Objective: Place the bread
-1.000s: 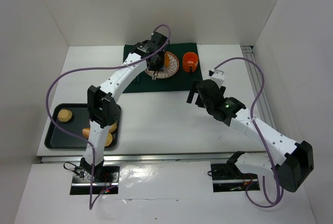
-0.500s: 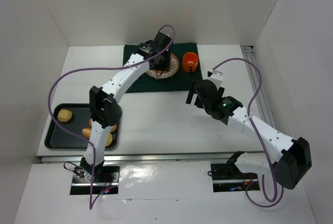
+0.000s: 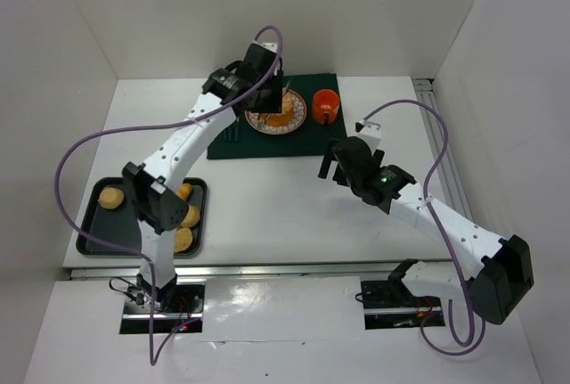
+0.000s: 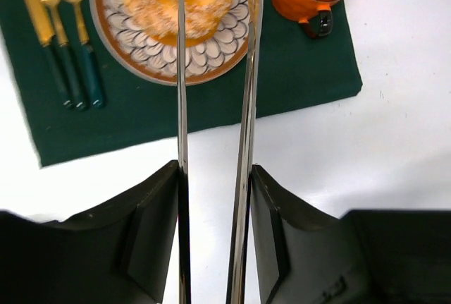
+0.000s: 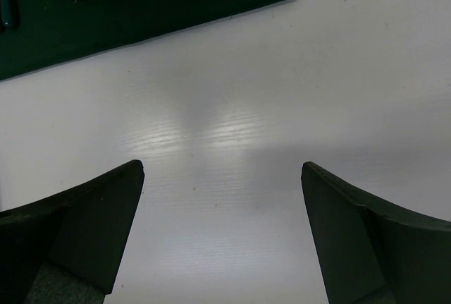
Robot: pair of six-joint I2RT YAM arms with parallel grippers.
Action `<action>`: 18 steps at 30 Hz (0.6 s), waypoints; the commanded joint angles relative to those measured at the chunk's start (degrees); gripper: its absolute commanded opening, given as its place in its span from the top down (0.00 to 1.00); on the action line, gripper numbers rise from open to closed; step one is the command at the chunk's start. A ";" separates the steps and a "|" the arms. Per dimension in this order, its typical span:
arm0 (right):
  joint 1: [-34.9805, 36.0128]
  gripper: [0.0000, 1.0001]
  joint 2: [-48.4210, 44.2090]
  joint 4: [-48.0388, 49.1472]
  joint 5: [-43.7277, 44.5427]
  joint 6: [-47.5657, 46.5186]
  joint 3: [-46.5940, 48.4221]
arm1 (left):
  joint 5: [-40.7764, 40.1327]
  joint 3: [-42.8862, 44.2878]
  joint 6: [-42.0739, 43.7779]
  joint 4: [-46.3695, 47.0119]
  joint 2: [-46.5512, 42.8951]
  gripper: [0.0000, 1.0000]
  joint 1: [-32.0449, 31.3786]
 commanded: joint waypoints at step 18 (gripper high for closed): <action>2.06 0.00 7.77 11.54 -8.29 -6.92 0.49 | -4.02 -60.34 -26.93 -16.60 -53.12 0.42 24.68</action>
